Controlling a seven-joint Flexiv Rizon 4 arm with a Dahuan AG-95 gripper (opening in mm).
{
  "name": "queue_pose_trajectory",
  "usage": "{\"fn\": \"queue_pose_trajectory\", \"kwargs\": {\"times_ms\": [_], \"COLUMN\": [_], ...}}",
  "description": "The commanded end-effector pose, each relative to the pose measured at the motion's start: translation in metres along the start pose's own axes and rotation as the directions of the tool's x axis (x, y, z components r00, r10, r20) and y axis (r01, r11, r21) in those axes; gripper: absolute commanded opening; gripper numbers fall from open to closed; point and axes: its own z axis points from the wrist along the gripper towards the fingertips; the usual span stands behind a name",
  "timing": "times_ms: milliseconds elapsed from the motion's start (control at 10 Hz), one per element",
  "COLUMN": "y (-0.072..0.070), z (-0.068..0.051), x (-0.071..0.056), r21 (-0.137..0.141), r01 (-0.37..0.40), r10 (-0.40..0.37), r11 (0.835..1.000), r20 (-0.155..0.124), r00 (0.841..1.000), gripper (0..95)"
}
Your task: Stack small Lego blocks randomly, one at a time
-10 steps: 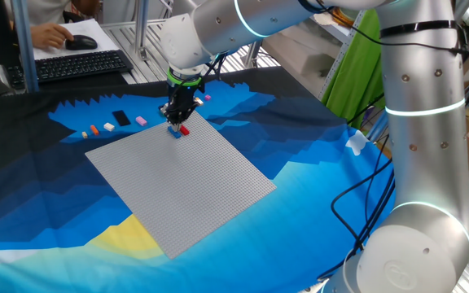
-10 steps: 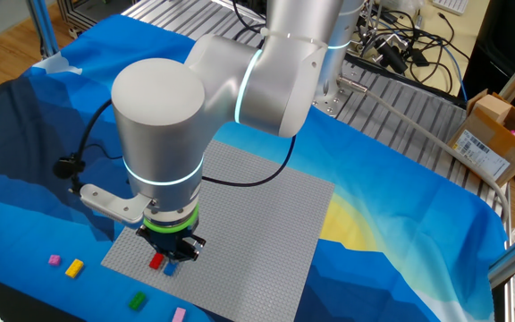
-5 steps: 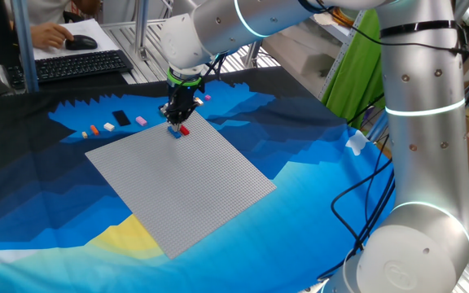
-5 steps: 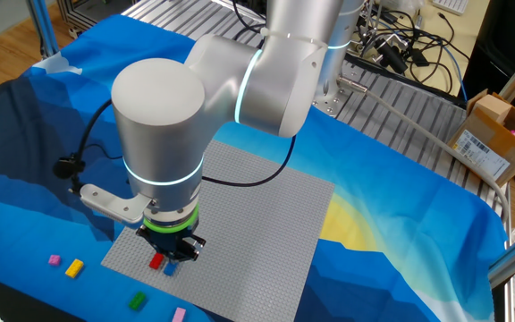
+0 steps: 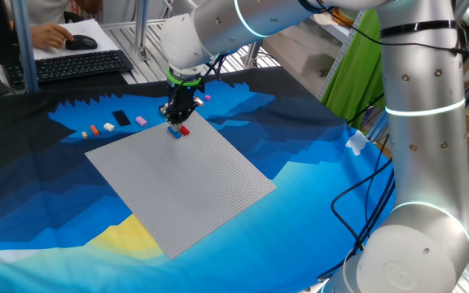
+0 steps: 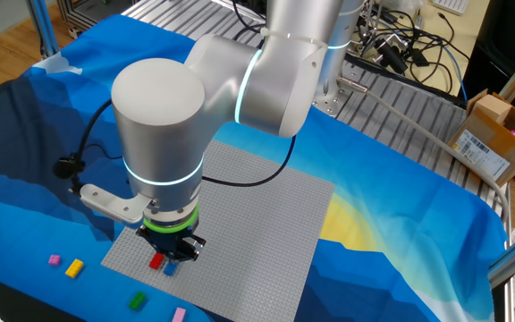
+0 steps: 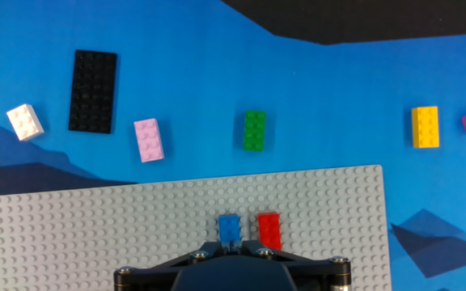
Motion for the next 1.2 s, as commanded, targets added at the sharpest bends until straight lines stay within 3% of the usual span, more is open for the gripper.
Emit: {"fn": "queue_pose_trajectory", "kwargs": {"times_ms": [100, 500, 1200], "y": [-0.005, -0.005, 0.002], "z": [-0.015, -0.016, 0.006], "x": [0.009, 0.009, 0.003], "r21": [0.006, 0.003, 0.006], "r01": [-0.004, -0.003, -0.011], "r10": [0.004, 0.003, 0.011], "r11": [1.0, 1.0, 1.0], "r20": [0.019, 0.017, 0.022], "r00": [1.0, 1.0, 1.0], "gripper": [0.0, 0.0, 0.0]}}
